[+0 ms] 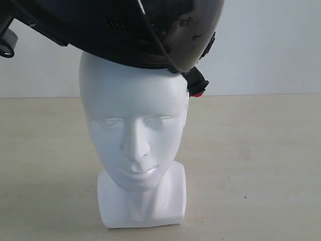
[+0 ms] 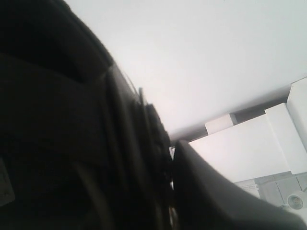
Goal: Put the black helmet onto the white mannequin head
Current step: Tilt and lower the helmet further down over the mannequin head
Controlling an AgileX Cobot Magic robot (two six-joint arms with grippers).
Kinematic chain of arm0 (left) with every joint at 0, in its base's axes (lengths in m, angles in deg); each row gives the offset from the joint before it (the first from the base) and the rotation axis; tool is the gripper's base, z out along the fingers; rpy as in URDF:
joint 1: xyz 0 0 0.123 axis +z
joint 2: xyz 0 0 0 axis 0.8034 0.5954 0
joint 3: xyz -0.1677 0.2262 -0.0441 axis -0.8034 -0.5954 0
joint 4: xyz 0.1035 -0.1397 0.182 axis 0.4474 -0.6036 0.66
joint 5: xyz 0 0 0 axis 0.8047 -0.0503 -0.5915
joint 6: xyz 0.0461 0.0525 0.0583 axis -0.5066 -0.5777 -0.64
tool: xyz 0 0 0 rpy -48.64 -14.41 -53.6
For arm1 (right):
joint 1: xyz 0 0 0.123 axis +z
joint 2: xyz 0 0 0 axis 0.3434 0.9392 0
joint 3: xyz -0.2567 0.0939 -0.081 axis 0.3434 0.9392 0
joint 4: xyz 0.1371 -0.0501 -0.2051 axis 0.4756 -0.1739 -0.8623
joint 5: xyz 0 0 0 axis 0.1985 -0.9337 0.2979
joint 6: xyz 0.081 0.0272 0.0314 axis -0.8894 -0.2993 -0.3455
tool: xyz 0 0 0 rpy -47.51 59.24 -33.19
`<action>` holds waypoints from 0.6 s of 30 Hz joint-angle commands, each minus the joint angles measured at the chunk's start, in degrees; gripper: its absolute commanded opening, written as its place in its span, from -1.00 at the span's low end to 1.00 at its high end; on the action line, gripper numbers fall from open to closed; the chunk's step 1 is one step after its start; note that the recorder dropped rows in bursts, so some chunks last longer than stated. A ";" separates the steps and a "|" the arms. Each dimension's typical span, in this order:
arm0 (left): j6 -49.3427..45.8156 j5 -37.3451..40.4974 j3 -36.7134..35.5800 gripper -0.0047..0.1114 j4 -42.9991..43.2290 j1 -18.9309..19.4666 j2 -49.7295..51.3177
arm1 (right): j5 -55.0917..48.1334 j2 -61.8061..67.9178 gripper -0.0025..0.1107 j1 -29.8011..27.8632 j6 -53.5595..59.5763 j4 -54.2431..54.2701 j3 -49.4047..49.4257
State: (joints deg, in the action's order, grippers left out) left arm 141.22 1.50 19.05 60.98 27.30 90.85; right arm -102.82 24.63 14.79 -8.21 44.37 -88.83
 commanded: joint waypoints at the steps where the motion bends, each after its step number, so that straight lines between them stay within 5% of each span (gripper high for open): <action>1: -0.79 1.07 -0.83 -0.84 -0.68 1.03 -0.04 | 0.71 -0.33 -0.96 -0.39 0.30 -0.13 -0.04; 18: -2.05 1.07 -3.22 -0.84 1.09 2.94 0.83 | 0.71 -0.33 -0.96 -0.39 0.30 -0.13 -0.04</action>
State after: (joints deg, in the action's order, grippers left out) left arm 141.11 1.03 16.85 62.36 28.92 91.40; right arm -102.82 24.63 14.79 -8.21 44.37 -88.83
